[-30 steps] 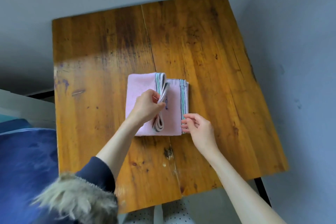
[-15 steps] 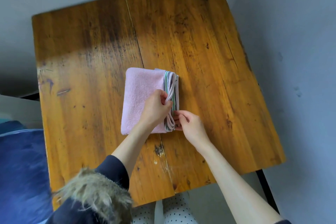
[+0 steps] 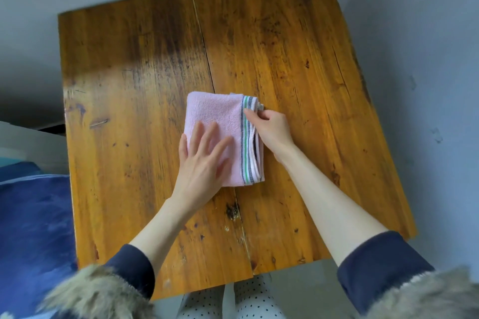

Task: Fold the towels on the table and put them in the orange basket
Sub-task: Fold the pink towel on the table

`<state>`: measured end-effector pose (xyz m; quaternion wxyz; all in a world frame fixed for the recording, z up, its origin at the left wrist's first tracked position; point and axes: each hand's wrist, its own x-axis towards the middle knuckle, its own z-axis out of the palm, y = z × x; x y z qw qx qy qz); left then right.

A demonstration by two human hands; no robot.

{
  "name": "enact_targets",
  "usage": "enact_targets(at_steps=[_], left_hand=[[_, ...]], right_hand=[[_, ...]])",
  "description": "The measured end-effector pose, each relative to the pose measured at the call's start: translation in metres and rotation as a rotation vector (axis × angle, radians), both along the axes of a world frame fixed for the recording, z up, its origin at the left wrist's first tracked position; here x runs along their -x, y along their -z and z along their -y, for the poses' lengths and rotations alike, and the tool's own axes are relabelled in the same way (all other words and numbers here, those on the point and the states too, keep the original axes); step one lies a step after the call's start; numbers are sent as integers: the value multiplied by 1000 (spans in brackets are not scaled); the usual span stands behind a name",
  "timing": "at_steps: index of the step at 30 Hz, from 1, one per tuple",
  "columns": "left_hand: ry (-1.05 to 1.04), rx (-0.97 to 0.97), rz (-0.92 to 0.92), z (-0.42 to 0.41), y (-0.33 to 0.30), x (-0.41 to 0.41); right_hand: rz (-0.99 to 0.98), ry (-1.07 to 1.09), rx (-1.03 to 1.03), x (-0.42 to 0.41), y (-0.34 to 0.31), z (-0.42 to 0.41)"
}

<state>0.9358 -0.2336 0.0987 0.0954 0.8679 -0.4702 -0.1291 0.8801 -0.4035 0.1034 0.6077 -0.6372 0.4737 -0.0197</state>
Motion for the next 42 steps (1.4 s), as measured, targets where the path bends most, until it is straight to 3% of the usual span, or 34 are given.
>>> enact_targets(at_steps=[4,13,20,27,29,31,33,35,38,42], left_hand=[[36,-121,62,0,13,8],[14,-150,137,10,27,16],[10,-77,68,4,27,14],[3,-100,10,6,22,16],[-8,-45,-33,5,17,14],[-26,76,-93,2,10,9],[-42,208,-137,-4,6,-1],[-21,266,-106,-8,7,-12],[17,177,-23,-3,13,-26],[63,61,64,13,19,-42]], right_hand=[[41,88,-21,-8,10,8],[-97,23,204,5,11,3],[-127,-54,42,66,9,-44],[-314,-156,109,69,11,-49],[-415,-184,218,68,6,-51],[-433,-176,540,69,4,-57],[-273,-150,882,63,0,-60],[-130,-256,1061,45,1,-56],[-181,-532,1046,15,11,-49],[-248,-616,1030,2,34,-30]])
